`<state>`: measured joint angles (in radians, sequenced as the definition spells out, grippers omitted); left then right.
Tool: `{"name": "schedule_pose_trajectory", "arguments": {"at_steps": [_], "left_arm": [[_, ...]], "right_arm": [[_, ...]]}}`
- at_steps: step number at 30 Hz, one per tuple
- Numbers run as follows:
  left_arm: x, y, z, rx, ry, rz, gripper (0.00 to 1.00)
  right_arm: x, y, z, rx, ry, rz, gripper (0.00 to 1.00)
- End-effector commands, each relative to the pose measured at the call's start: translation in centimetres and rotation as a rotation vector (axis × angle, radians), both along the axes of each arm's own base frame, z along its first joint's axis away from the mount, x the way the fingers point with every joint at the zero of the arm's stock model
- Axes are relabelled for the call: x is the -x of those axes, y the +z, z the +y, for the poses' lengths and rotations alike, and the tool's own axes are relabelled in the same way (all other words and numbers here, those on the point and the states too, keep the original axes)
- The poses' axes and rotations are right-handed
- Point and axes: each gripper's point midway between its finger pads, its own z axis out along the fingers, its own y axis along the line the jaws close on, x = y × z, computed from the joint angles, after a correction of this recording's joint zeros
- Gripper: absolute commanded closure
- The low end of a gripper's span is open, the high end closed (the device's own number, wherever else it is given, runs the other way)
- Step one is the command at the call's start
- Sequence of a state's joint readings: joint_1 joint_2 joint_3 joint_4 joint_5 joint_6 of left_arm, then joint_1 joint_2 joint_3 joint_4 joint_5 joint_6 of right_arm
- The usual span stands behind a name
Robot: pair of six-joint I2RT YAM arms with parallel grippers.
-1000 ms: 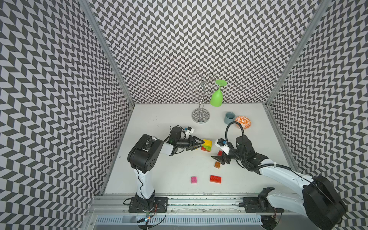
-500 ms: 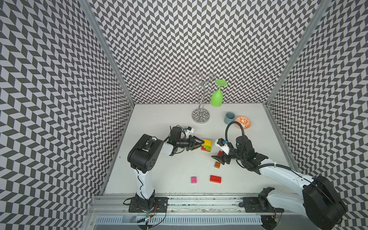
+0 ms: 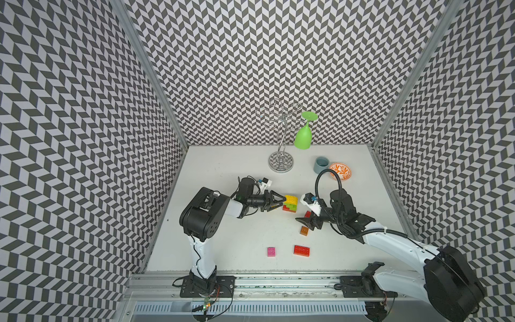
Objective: Assemble the letter s with lego
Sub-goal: Adjust the lego brick at the center of the board.
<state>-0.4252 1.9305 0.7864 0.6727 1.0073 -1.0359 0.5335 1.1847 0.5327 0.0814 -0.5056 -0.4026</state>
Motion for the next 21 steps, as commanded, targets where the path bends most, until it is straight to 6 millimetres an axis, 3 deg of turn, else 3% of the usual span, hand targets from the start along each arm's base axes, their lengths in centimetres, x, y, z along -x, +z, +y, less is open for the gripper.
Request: {"name": "schedule_pose_trajectory", "arguments": {"at_steps": [1,4,11,17,21], "left_arm": [[0.0,-0.8,0.1,-0.028,0.008,0.007,0.42],[-0.3,-0.1,0.3,-0.031,0.019,-0.007,0.35],[-1.2,3.3,1.6,-0.052,0.072,-0.081,0.0],[-1.6,7.3,4.1,-0.1,0.124,-0.157,0.0],[-2.0,9.3,7.2,-0.137,0.178,-0.195,0.0]], "right_arm": [[-0.6,1.7,0.4,-0.026,0.007,-0.054,0.18],[-0.7,1.9,0.4,-0.035,-0.008,-0.058,0.17],[-0.5,3.0,0.1,-0.141,-0.064,-0.054,0.16],[-0.3,3.7,-0.6,-0.307,-0.164,-0.04,0.16],[-0.3,2.5,-0.6,-0.347,-0.224,-0.017,0.15]]}}
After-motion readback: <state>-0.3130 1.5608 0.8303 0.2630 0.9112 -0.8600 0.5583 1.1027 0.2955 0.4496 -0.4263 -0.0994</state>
